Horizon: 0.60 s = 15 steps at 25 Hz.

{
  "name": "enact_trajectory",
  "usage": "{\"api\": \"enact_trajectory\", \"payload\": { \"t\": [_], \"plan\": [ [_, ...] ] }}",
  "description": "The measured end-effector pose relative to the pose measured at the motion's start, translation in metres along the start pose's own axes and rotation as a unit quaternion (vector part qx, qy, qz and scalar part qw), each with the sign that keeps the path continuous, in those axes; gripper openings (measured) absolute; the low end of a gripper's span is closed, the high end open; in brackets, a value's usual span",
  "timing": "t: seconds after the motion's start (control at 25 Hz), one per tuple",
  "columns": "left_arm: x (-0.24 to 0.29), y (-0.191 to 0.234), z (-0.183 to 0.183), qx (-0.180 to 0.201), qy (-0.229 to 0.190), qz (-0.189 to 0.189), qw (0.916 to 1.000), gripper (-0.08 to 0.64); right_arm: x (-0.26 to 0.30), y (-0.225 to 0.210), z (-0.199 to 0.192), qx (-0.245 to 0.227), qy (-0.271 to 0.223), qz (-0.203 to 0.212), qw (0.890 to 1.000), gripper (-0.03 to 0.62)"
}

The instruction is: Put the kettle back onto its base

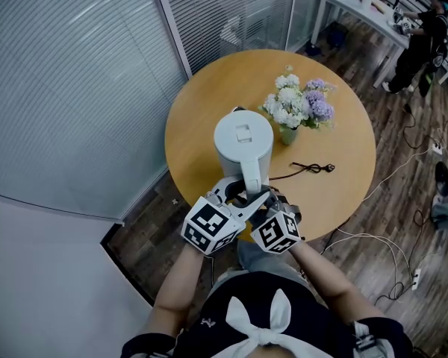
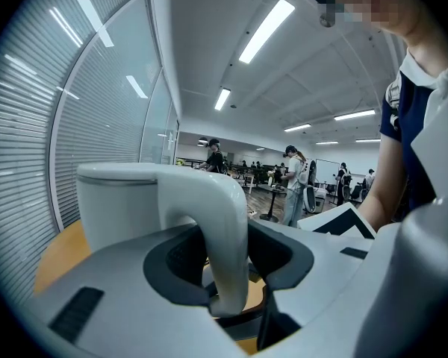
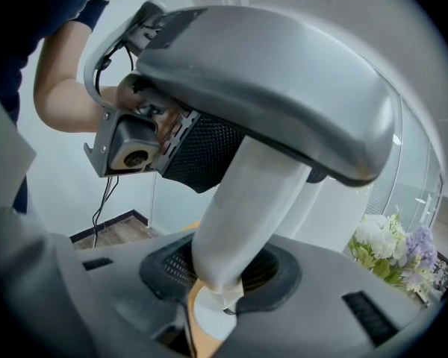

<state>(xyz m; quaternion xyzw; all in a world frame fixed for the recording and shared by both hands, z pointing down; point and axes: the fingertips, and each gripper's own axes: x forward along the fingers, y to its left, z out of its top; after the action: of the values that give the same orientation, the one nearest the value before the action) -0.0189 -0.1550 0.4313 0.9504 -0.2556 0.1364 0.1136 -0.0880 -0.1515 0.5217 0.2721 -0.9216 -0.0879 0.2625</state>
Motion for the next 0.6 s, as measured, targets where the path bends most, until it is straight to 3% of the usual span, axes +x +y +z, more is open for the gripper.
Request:
{"api": "enact_trajectory", "payload": {
  "t": [0.6],
  "plan": [
    [0.009, 0.007, -0.018, -0.016, 0.017, -0.011, 0.9997, 0.170, 0.010, 0.006, -0.018, 0.014, 0.018, 0.016, 1.000, 0.115]
  ]
}}
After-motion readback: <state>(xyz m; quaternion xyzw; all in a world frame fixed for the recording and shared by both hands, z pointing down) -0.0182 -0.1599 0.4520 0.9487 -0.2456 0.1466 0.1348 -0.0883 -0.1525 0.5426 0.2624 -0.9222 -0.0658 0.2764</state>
